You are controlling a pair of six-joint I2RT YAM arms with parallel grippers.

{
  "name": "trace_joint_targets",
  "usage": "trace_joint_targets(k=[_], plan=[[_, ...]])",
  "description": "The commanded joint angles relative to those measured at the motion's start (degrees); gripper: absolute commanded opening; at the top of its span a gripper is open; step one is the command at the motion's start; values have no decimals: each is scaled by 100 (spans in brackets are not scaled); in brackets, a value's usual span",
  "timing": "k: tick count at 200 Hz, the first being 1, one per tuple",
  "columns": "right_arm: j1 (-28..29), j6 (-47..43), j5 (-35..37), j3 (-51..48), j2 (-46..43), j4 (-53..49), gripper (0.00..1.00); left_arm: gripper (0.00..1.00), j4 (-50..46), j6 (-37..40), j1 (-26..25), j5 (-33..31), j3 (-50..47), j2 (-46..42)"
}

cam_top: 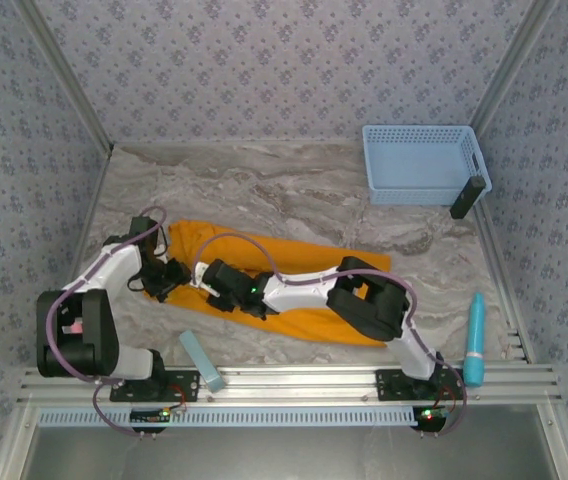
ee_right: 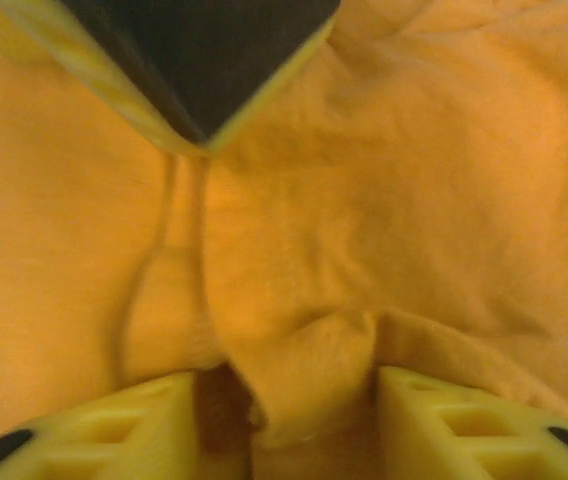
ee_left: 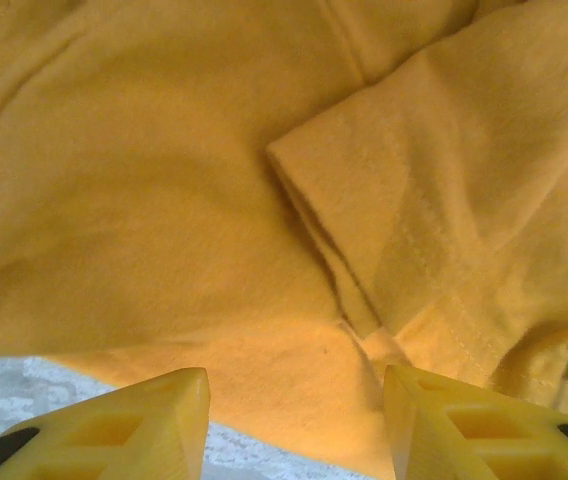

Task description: Fold the inside-out t-shirt

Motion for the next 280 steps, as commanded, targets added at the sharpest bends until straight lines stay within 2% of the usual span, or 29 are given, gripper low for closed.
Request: trace_joint_targets(k=[1,19,45,65,121,188,217,244,262,280], plan=[[15,-160,785,213,-8,127,26,49,138,-92,30,-66,-108,-14],[-62,72,287,64,-313,110,14,49,200,-100,34,-215,-117,3],[-151,513,-322,-208,-673,120,6,49,216,-136,32,-239,-53,-74],[-246,907,-472,-392,-789,218,1,51,207,-114,29,-280,6,-145],[-851,2084,-1254,-735,-954,492,0,61,408,-44,-104,44,20,-87],[-991,2520,-1681,-861,-1044,640,0,66,1001,-109,-386,48,7,-17],[-1049,2777,-1860,-980,-1160,836,0,58,1126,-32,-566,-115,63,92],[-1120,2952,-2022,-986,-1217,904,0,26,1196,157,-682,-274,72,58],[-1144,2964,-2032,-1150,-1269,932,0,17,1161,330,-687,-346,128,-10],[-1165,2972,-2042,-1197,-1343,911,0,2,932,460,-687,-463,260,-42]])
